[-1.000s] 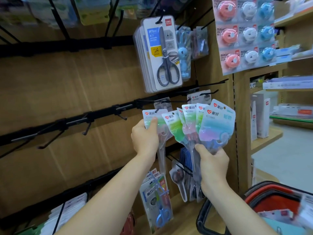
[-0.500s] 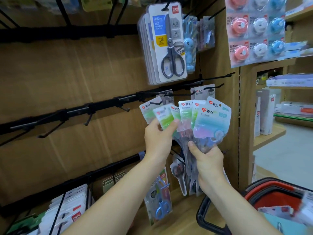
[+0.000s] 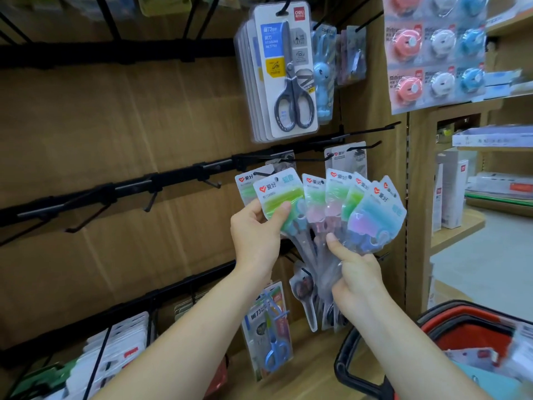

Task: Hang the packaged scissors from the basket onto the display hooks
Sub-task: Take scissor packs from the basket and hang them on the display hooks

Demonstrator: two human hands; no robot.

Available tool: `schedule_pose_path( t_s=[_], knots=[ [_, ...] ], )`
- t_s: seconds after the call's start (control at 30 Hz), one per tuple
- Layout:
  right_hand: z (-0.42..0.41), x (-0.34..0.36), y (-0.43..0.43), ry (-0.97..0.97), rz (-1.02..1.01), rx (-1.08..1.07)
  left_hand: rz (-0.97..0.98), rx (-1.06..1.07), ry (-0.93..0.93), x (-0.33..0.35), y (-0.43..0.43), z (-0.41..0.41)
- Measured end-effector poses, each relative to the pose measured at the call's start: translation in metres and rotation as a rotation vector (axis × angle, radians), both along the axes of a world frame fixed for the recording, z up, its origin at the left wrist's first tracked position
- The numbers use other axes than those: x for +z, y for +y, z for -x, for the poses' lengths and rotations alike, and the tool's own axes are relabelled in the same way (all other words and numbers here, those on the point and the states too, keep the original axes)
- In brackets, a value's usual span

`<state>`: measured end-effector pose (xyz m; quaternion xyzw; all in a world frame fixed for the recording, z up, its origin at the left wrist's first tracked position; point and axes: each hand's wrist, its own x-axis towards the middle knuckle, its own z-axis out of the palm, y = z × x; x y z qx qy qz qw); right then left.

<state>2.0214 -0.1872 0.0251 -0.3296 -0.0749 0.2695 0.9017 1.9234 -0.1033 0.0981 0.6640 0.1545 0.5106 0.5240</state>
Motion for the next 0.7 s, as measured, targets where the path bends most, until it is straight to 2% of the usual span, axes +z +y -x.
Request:
schedule_pose_path(
  t_s=[0.13, 0.27, 0.4, 0.7],
  knots=[
    [-0.009, -0.001, -0.005, 0.041, -0.041, 0.015, -0.041, 0.032, -0.007, 0.007, 0.009, 0.003],
    [-0.008, 0.0, -0.006, 0.036, -0.042, 0.014, 0.014, 0.053, -0.029, 0.016, 0.018, -0.006],
    [-0.006, 0.001, -0.007, 0.012, -0.066, 0.032, 0.086, 0.116, 0.027, 0.014, 0.026, -0.016],
    [-0.005, 0.005, -0.009, -0.042, -0.099, 0.08, 0.048, 0.191, -0.015, 0.013, 0.028, -0.017]
  ],
)
